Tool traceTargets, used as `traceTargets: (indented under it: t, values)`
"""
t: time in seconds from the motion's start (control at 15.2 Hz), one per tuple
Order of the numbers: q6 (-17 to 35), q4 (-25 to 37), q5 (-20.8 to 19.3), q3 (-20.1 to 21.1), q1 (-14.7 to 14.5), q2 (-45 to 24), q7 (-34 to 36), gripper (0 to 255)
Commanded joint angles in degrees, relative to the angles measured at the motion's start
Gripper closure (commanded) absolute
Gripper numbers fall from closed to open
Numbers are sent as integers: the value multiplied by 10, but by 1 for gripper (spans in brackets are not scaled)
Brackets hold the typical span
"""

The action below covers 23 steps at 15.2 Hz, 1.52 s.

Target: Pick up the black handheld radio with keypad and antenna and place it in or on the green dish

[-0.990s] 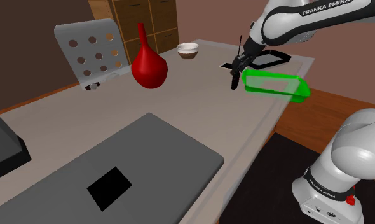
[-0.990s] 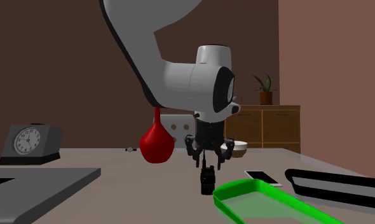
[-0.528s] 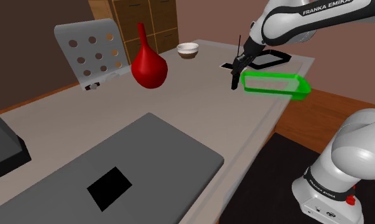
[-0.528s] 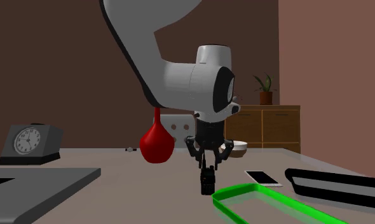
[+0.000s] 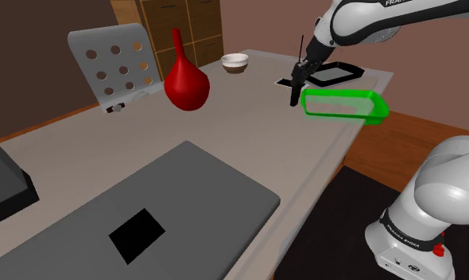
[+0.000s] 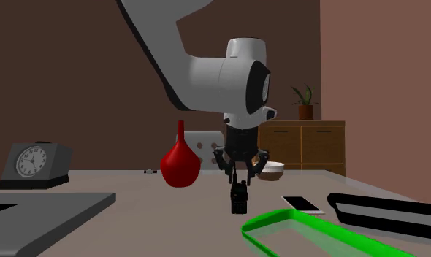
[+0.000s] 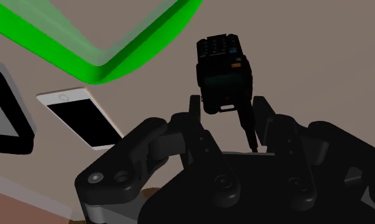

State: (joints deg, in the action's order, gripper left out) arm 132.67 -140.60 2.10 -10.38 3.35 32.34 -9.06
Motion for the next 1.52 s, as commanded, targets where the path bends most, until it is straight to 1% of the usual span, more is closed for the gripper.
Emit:
traceTargets:
  t: [0.0, 1.06, 1.12, 1.45]
  values:
    - [-16, 14, -1, 2, 0, 2, 3, 255]
    - [-138, 139, -2, 9, -1, -1, 15, 255]
    - [-139, 141, -2, 9, -1, -1, 15, 255]
    - [-152, 99, -15, -40, 20, 51, -44, 255]
